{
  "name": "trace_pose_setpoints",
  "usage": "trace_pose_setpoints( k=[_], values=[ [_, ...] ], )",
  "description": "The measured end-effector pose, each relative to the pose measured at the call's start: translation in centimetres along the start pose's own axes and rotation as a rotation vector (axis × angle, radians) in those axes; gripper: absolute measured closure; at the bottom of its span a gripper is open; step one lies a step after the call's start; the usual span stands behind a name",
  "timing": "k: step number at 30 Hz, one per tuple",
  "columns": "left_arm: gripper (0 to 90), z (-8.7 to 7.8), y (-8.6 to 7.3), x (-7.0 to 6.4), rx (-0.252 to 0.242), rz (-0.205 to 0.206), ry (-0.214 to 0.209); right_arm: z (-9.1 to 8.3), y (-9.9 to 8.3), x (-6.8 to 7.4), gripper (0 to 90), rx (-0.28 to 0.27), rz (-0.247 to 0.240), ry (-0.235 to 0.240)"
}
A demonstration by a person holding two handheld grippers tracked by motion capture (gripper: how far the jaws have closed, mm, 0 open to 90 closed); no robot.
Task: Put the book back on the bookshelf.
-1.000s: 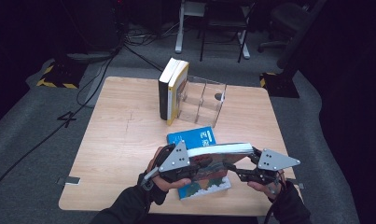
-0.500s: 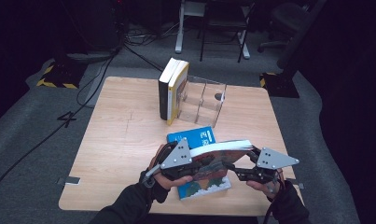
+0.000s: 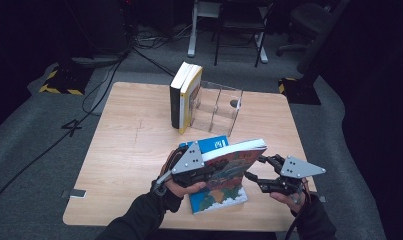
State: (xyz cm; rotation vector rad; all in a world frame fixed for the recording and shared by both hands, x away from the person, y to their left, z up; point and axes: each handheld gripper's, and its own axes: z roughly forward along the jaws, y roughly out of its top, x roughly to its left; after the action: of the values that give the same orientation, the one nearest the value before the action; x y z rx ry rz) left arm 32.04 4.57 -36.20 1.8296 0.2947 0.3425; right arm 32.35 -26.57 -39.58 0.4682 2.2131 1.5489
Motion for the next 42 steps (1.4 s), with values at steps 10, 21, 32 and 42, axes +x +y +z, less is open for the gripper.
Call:
trace_pose_setpoints(
  k=[10, 21, 32, 42],
  values=[
    [73.8, 0.5, 0.1, 1.6, -0.011, -0.011, 0.039, 0.0, -2.5, -0.9, 36.1, 0.119, 0.029, -0.025],
    [73.8, 0.1, 0.8, 5.0, -0.006, -0.022, 0.145, -0.2, -4.3, -2.2, 35.8, 0.162, 0.081, -0.065],
    [73.8, -0.2, 1.4, 9.5, 0.006, -0.065, 0.330, 0.6, -5.4, -2.4, 35.8, 0.202, 0.099, -0.063],
    [73.8, 0.3, 1.9, 11.7, 0.003, -0.107, 0.437, 0.8, -5.7, -2.3, 35.8, 0.210, 0.106, -0.062]
  ],
)
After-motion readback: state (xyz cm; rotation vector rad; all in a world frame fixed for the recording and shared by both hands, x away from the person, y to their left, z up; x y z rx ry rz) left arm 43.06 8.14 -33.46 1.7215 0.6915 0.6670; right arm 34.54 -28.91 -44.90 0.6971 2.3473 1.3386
